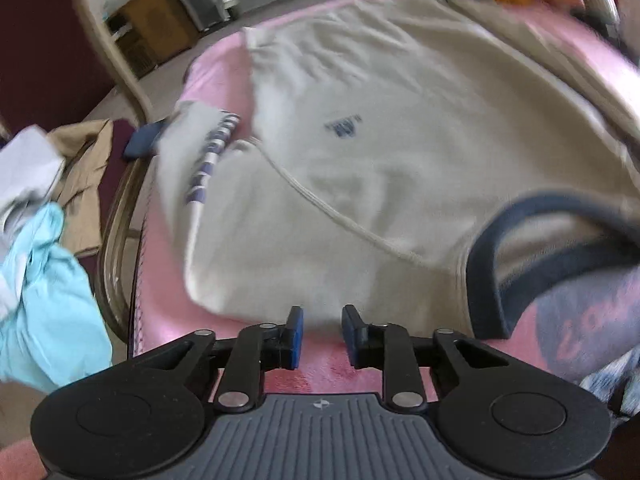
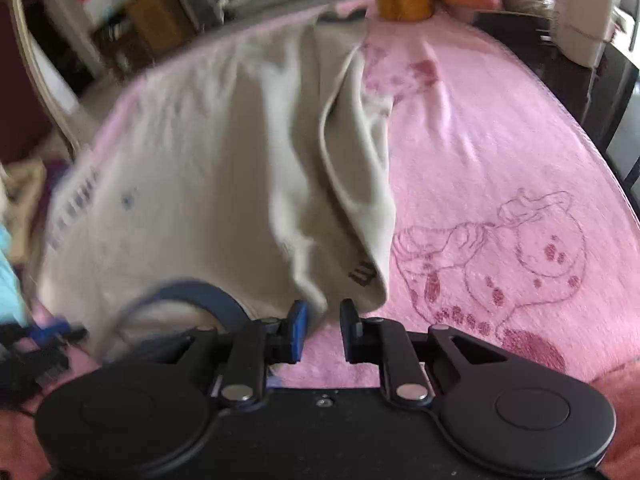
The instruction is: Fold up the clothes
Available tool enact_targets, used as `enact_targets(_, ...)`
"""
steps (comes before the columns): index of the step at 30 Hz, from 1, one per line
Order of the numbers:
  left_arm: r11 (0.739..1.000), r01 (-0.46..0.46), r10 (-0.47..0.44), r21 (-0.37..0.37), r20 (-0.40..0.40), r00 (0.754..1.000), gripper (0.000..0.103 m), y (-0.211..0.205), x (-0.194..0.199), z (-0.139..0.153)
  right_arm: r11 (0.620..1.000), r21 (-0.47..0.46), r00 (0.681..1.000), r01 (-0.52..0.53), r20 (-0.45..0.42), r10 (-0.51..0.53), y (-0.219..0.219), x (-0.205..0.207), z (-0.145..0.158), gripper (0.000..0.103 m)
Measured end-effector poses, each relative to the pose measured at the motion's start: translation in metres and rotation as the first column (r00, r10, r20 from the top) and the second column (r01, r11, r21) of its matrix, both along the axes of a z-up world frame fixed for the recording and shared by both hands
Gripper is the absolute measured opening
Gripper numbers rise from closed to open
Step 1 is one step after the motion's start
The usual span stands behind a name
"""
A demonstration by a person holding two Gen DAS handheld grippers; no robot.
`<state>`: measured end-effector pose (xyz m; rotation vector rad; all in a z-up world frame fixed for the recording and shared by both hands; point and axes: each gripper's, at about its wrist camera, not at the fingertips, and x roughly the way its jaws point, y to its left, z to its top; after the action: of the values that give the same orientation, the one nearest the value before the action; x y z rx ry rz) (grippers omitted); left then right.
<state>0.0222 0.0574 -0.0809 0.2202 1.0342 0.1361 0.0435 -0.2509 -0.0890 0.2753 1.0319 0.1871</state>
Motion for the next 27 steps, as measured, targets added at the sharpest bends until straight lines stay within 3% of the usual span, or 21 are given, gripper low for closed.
enact_targets(5,0.994,-0.042,0.059,-0.102,0.171,0.983,0.026,0.016,0.004,0.058,0.990,0.139,0.992,0.013,0.120,-0.029,-0.007,0.003,0.052,0.029)
enact_targets(10,0.991,-0.054,0.086,-0.119,0.288,0.954,0.028,0.017,0.024,0.101,0.972,0.236,0.973,-0.011,0.226,-0.044,0.003,0.029,0.099,0.035)
enact_targets(14,0.993,-0.044,0.077,-0.107,0.334,0.940,0.028,0.019,0.055,0.117,0.959,0.281,0.952,-0.021,0.299,-0.067,0.017,0.061,0.117,0.041)
enact_targets(18,0.997,-0.035,0.055,-0.067,0.330,0.942,0.029,0.020,0.093,0.105,0.962,0.272,0.928,-0.009,0.360,-0.093,0.028,0.111,0.111,0.045)
enact_targets(23,0.997,-0.028,0.045,-0.076,0.244,0.969,0.029,0.023,0.131,0.051,0.967,0.223,0.913,0.119,0.358,-0.195,0.012,0.187,0.071,0.046)
enact_targets(26,0.994,-0.020,0.038,-0.105,0.173,0.984,0.029,0.028,0.138,0.027,0.950,0.206,0.909,0.235,0.300,-0.290,-0.013,0.232,0.038,0.042)
enact_targets(27,0.995,-0.017,0.034,-0.098,0.167,0.985,0.029,0.028,0.140,0.024,0.943,0.206,0.907,0.262,0.280,-0.313,-0.021,0.246,0.028,0.034)
